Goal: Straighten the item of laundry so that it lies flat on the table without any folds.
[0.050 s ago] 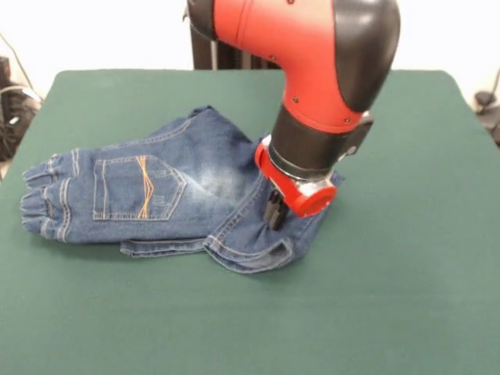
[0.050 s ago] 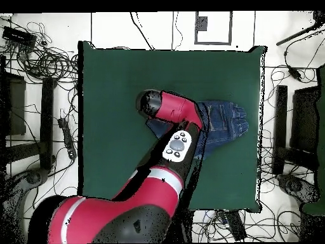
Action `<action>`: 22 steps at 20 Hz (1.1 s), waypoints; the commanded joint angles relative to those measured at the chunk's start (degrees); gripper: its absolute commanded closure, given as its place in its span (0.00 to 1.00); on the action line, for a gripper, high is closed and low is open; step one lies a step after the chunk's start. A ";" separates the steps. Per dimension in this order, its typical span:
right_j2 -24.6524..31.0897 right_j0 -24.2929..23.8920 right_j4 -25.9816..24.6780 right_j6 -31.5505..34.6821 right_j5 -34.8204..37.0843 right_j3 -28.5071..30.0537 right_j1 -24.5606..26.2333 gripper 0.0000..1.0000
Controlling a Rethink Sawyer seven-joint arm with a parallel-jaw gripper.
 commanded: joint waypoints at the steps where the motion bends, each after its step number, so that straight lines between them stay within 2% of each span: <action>1: -6.54 4.12 0.88 21.04 2.65 4.40 3.47 1.00; 13: -19.77 7.76 -1.10 24.27 10.20 -0.35 8.28 1.00; 18: -22.76 9.21 2.74 30.16 11.86 -0.62 10.31 1.00; 22: -24.54 9.49 3.75 30.89 13.25 -2.43 11.20 1.00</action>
